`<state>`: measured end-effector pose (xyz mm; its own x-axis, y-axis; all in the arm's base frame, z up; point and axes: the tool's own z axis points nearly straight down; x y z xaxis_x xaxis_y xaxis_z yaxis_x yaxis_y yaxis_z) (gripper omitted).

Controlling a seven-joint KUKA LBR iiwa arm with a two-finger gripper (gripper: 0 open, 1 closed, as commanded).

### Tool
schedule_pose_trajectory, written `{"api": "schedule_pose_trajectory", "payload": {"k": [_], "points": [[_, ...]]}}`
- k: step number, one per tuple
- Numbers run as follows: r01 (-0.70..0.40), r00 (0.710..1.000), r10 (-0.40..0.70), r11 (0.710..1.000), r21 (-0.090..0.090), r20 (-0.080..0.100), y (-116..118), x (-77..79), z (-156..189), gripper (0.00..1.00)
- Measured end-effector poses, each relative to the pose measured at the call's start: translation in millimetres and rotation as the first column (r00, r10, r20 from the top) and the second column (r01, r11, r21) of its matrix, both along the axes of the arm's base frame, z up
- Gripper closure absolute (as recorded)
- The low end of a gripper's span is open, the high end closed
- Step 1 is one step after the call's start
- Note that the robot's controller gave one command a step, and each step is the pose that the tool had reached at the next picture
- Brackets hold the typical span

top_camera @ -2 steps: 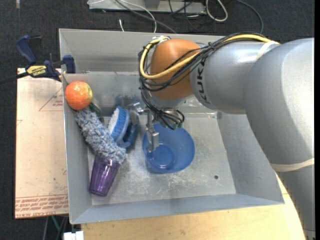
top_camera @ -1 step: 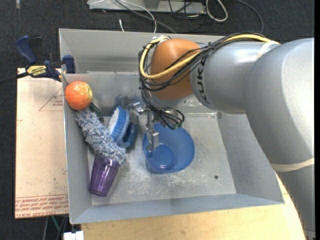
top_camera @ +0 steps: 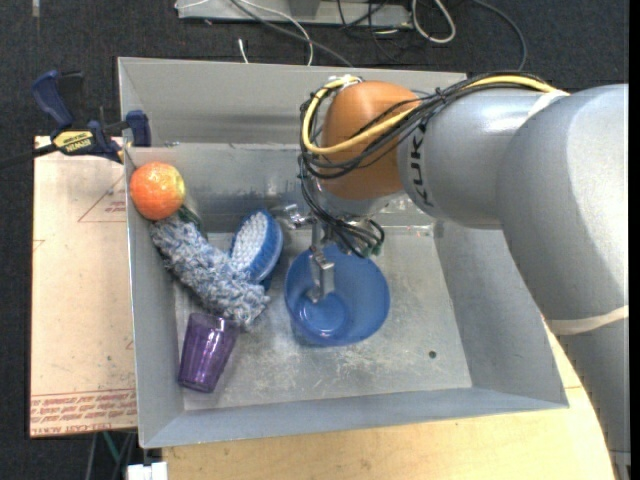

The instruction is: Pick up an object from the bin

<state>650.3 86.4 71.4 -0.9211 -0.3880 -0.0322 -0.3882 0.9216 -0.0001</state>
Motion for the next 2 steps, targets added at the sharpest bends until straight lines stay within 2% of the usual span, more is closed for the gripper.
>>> {"api": "schedule_pose_trajectory", "payload": {"k": [1, 2], "points": [[-0.036, 0.999, 0.036, 0.999, 0.001, 0.009, 48, -7.3, 2, 0.0], [0.003, 1.0, -0.003, 1.0, 0.003, 0.009, -1, -9.3, 1, 0.0]]}}
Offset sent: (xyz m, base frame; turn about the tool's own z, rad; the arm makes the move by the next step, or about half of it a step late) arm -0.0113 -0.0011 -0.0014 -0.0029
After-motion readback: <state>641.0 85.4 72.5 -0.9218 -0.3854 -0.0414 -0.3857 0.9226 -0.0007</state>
